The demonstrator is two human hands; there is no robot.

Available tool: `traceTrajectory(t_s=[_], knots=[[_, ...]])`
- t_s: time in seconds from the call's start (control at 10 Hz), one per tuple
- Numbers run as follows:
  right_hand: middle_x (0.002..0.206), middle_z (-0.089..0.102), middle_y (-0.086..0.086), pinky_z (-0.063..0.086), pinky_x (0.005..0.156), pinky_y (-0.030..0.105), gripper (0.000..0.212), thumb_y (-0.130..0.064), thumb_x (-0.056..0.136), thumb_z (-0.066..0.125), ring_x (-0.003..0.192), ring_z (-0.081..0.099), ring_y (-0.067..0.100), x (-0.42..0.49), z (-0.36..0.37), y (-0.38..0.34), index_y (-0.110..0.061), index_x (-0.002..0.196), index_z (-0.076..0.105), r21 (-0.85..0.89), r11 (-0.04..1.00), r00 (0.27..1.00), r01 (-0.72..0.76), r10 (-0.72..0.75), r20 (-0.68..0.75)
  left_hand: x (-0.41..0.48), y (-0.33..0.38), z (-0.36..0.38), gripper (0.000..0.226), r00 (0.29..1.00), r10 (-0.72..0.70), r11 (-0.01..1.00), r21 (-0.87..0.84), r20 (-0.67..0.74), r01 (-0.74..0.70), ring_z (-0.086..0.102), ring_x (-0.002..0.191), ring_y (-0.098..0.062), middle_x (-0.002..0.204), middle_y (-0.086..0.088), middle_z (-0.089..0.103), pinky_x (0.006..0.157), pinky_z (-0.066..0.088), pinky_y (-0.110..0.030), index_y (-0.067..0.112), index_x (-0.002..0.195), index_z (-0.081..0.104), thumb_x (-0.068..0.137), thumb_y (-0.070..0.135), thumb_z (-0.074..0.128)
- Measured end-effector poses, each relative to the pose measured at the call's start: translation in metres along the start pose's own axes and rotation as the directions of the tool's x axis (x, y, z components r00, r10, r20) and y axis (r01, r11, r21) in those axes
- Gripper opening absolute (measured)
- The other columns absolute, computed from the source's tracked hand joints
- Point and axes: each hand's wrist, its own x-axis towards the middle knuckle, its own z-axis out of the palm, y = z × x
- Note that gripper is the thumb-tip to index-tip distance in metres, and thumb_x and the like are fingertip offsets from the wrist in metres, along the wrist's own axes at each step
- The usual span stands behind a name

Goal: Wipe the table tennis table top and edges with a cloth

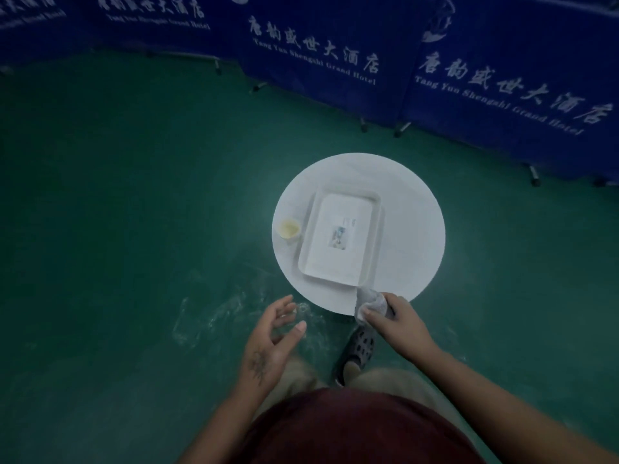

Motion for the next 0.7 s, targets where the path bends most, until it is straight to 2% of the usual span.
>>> traceTrajectory(t_s=[0.1,0.2,0.3,0.4,0.5,0.6,0.7], knots=[[0.111,0.071,-0.006,0.047,0.073,0.022,0.023,-0.037,0.099,0.072,0.097,0.067,0.007,0.026,-0.004,-0.016,-0.026,0.120,0.068,0.042,0.999,0.999,-0.035,0.034,0.006,0.011,0.008,-0.005,0.059,1.000,-0.025,1.000,0.007,-0.016,0.025,0.067,0.122,0.000,0.137,0.013,0.069,0.093,0.053,-0.012,0.035,0.142,0.059,0.085,0.042,0.075],[0.115,0.071,-0.008,0.049,0.081,0.025,0.031,-0.029,0.101,0.071,0.101,0.066,0.003,0.048,-0.004,-0.035,-0.022,0.130,0.064,0.129,0.987,0.995,-0.098,0.097,0.013,0.034,0.011,-0.011,0.057,0.999,-0.039,0.999,0.013,-0.014,0.039,0.067,0.120,0.002,0.136,0.015,0.069,0.097,0.056,-0.019,0.041,0.138,0.059,0.084,0.044,0.075],[0.123,0.068,-0.006,0.050,0.091,0.035,0.046,-0.034,0.102,0.069,0.107,0.066,0.014,0.071,0.001,-0.054,-0.018,0.143,0.058,0.136,0.984,0.993,-0.115,0.119,-0.016,0.056,0.021,-0.021,0.054,0.999,-0.039,0.999,0.032,0.026,0.039,0.067,0.119,0.003,0.134,0.017,0.069,0.097,0.055,-0.022,0.043,0.136,0.059,0.085,0.046,0.074],[0.133,0.066,-0.002,0.052,0.095,0.040,0.051,-0.037,0.102,0.068,0.112,0.065,0.018,0.086,0.004,-0.071,-0.018,0.148,0.056,0.130,0.984,0.988,-0.123,0.134,-0.076,0.075,0.029,-0.037,0.059,0.994,-0.018,0.999,0.052,0.104,0.012,0.065,0.122,0.004,0.139,0.015,0.066,0.094,0.053,-0.014,0.037,0.143,0.059,0.087,0.044,0.074],[0.151,0.058,0.005,0.050,0.098,0.039,0.063,-0.037,0.103,0.067,0.125,0.062,0.024,0.099,0.006,-0.076,-0.012,0.157,0.048,0.138,0.979,0.972,-0.151,0.173,-0.160,0.097,0.037,-0.057,0.060,0.988,0.004,0.997,0.079,0.152,-0.016,0.064,0.123,0.004,0.142,0.014,0.065,0.094,0.052,-0.012,0.035,0.145,0.059,0.087,0.045,0.074],[0.147,0.061,0.006,0.054,0.106,0.048,0.058,-0.036,0.104,0.067,0.121,0.066,0.025,0.099,0.005,-0.076,-0.012,0.155,0.051,0.218,0.950,0.936,-0.221,0.270,-0.225,0.119,0.042,-0.075,0.063,0.983,0.016,0.994,0.099,0.181,-0.034,0.063,0.121,0.007,0.141,0.016,0.064,0.090,0.052,-0.008,0.033,0.146,0.058,0.087,0.049,0.073],[0.134,0.069,0.004,0.059,0.098,0.044,0.043,-0.028,0.105,0.067,0.108,0.071,0.018,0.094,-0.002,-0.081,-0.013,0.145,0.062,0.339,0.919,0.918,-0.199,0.296,-0.265,0.138,0.046,-0.088,0.063,0.977,0.048,0.992,0.101,0.207,-0.070,0.064,0.122,0.005,0.142,0.014,0.064,0.091,0.053,-0.010,0.034,0.146,0.058,0.087,0.049,0.073]])
